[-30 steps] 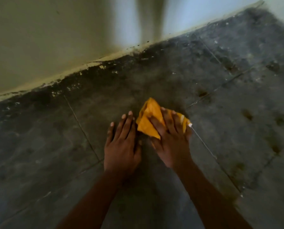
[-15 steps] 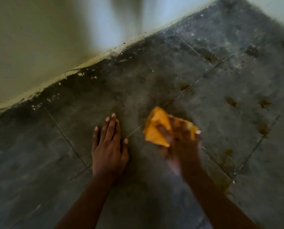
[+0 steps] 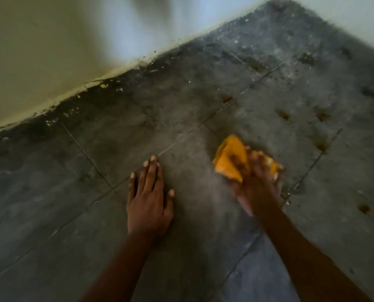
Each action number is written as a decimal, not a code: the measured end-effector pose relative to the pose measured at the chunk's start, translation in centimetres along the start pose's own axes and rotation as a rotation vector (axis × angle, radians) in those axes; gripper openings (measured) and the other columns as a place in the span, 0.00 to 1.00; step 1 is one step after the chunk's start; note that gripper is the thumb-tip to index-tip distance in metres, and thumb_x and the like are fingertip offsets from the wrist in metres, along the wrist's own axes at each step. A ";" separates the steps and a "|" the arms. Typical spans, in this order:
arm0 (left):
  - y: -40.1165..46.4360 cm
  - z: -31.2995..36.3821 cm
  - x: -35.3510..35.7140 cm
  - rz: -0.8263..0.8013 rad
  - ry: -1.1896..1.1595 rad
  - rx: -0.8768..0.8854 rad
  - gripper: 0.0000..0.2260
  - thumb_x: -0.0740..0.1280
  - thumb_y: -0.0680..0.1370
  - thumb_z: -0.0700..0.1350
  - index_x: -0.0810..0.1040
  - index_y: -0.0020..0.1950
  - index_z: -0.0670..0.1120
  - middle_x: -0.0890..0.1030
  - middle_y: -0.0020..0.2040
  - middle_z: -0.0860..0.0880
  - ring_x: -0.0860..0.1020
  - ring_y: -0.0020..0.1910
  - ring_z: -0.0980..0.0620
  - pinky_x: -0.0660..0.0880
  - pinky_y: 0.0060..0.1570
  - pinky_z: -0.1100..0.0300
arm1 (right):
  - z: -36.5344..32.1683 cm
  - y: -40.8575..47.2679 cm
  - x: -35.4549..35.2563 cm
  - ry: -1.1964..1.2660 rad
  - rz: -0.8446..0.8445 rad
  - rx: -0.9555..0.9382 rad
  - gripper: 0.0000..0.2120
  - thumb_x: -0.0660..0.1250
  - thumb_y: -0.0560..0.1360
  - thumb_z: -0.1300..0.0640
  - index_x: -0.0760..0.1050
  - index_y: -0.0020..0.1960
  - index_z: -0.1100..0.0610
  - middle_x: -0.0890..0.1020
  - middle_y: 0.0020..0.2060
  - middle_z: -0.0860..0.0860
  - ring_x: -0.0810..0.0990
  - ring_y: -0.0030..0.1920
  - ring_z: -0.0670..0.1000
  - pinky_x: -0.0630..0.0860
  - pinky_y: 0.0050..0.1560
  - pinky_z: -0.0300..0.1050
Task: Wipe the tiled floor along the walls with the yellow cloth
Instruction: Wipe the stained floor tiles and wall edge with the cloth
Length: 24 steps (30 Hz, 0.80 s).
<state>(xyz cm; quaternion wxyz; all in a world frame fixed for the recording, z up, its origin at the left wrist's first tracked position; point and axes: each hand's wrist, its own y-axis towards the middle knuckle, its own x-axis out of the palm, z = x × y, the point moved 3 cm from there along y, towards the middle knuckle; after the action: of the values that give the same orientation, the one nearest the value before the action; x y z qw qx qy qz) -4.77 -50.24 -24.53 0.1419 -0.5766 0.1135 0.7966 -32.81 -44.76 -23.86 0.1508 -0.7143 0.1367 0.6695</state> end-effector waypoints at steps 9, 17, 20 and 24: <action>-3.6 4.4 1.6 0.015 0.051 -0.126 0.37 0.51 0.80 0.60 0.56 0.84 0.41 0.51 0.86 0.45 0.51 0.85 0.45 0.51 0.82 0.39 | -6.0 -4.3 1.0 0.095 0.046 -0.294 0.33 0.58 0.77 0.38 0.54 0.80 0.31 0.50 0.85 0.47 0.48 0.84 0.58 0.50 0.77 0.70; -3.0 4.7 2.2 0.008 0.146 -0.108 0.35 0.48 0.82 0.61 0.52 0.85 0.43 0.48 0.87 0.47 0.48 0.85 0.45 0.49 0.81 0.35 | 1.8 1.3 0.2 0.199 0.053 0.336 0.30 0.58 0.79 0.36 0.56 0.79 0.33 0.56 0.83 0.47 0.53 0.82 0.60 0.52 0.73 0.72; -2.9 4.4 2.3 0.008 0.160 -0.114 0.35 0.48 0.83 0.62 0.52 0.85 0.44 0.48 0.87 0.48 0.48 0.86 0.45 0.51 0.80 0.35 | -1.9 1.7 0.4 0.222 0.035 0.245 0.30 0.59 0.80 0.36 0.56 0.80 0.32 0.53 0.84 0.47 0.51 0.82 0.61 0.49 0.74 0.74; -3.0 4.3 2.5 0.000 0.146 -0.121 0.36 0.47 0.82 0.63 0.51 0.86 0.45 0.45 0.87 0.50 0.46 0.86 0.48 0.50 0.80 0.35 | -1.8 -6.2 1.0 0.108 0.025 -0.180 0.32 0.55 0.77 0.34 0.50 0.80 0.28 0.51 0.84 0.45 0.55 0.82 0.58 0.55 0.72 0.72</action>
<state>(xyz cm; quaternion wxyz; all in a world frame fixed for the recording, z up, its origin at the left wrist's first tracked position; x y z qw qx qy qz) -8.25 -45.74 -25.64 0.0981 -0.6408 0.0750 0.7577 -28.67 -39.74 -24.57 0.0700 -0.7583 0.0927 0.6415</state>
